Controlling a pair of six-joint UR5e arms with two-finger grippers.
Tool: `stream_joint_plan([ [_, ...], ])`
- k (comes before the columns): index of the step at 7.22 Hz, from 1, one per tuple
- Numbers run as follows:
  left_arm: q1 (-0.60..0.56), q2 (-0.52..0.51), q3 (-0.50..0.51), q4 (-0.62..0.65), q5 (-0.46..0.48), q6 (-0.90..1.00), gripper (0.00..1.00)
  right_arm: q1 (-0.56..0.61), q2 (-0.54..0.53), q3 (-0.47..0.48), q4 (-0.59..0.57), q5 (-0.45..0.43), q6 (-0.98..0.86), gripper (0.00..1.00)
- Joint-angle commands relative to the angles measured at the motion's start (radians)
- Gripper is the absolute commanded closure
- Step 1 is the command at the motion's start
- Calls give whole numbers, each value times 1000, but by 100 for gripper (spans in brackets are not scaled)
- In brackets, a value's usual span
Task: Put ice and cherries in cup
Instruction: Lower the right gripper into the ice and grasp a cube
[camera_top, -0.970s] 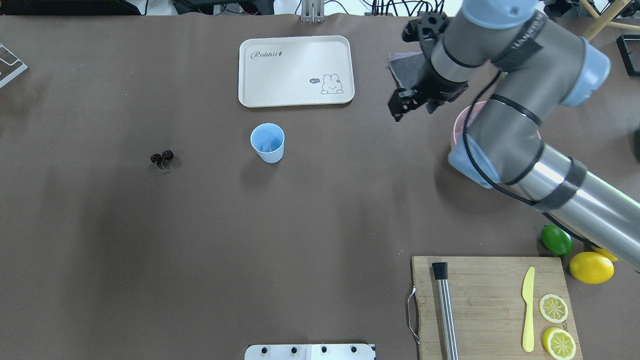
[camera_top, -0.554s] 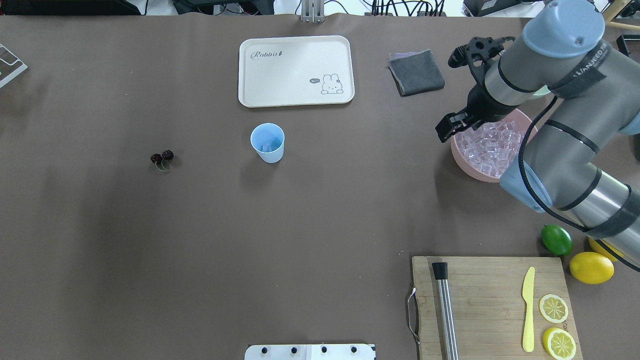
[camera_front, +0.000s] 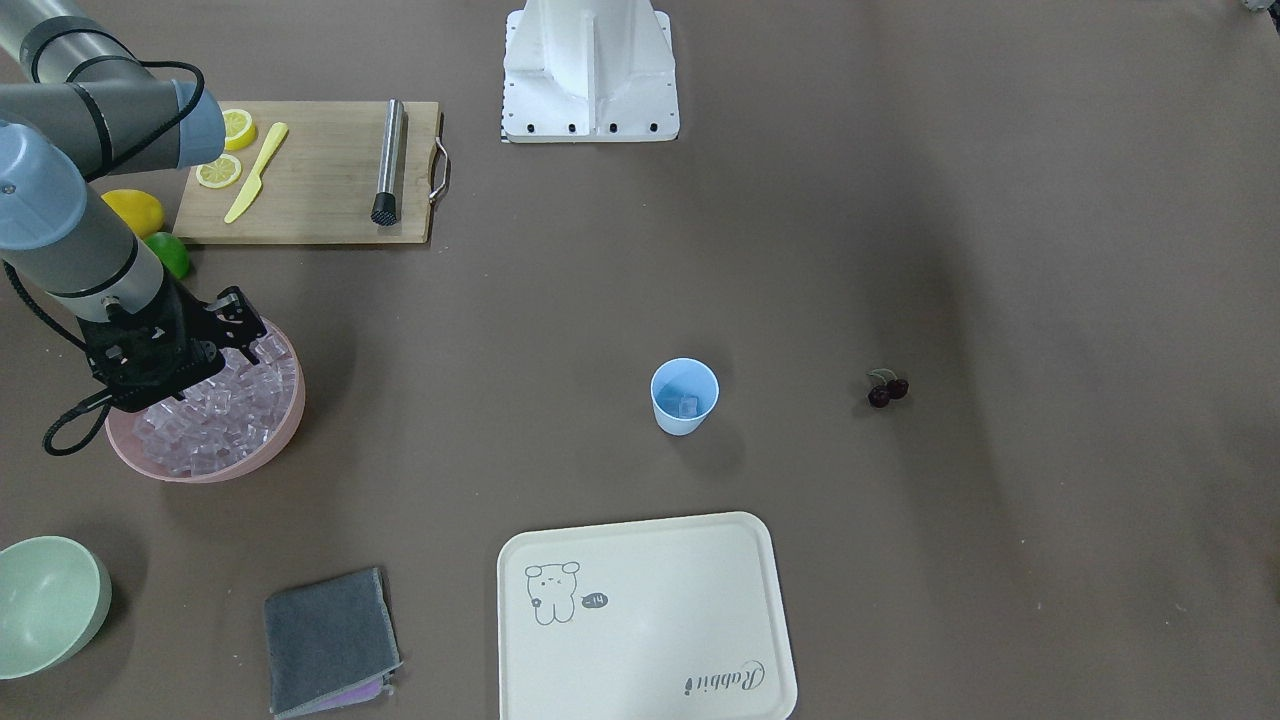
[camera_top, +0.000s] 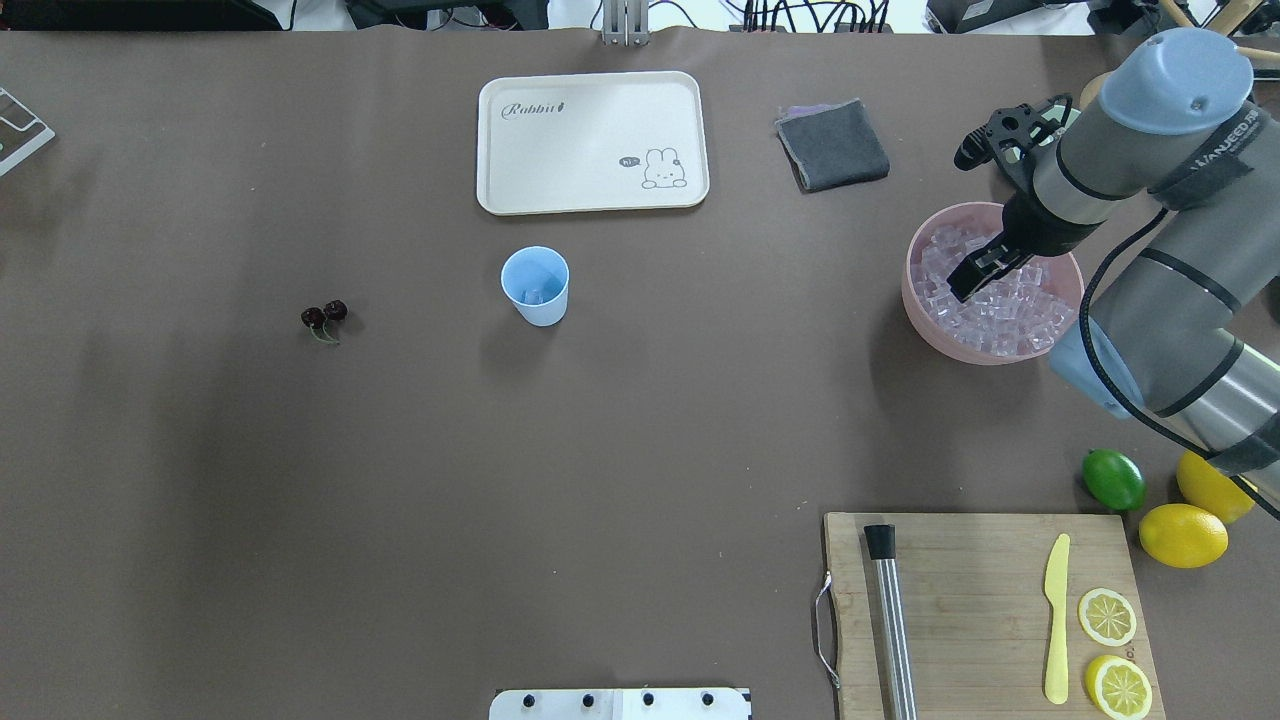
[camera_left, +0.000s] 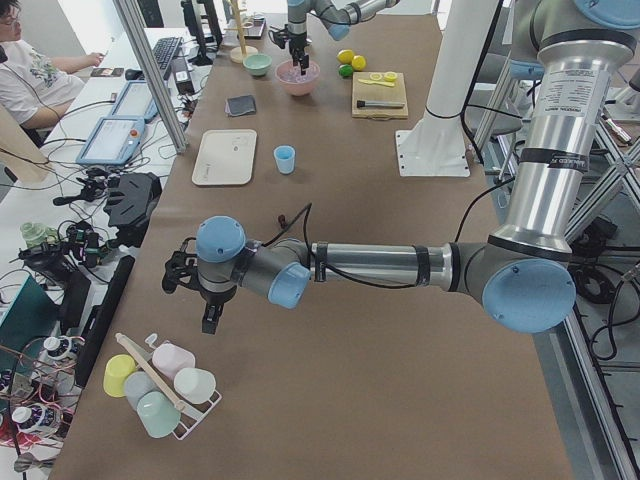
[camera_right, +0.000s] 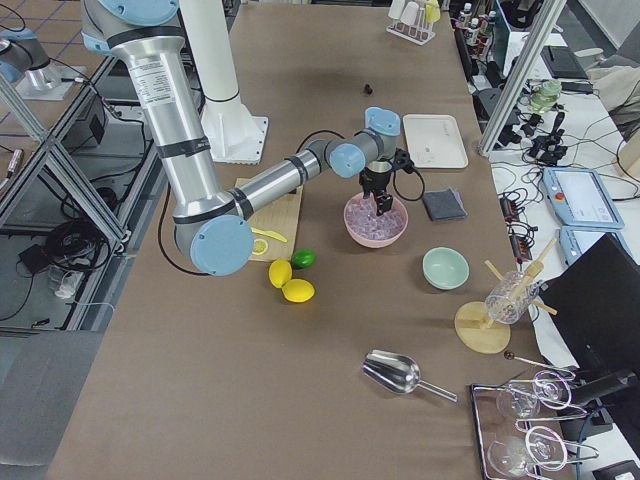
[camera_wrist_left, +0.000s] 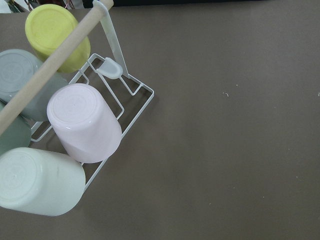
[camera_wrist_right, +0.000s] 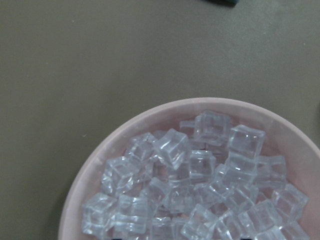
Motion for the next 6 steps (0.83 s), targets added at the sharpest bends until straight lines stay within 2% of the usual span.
stream_joint_plan([
  [1, 0, -1, -1, -1, 0, 0, 2, 21, 14, -74, 38, 1, -2, 19],
  [4, 0, -4, -1, -1, 0, 0, 2, 12, 20, -79, 39, 5, 33, 19],
  [6, 0, -1, -5, -1, 0, 1, 2, 6, -2, -83, 94, 5, 45, 18],
])
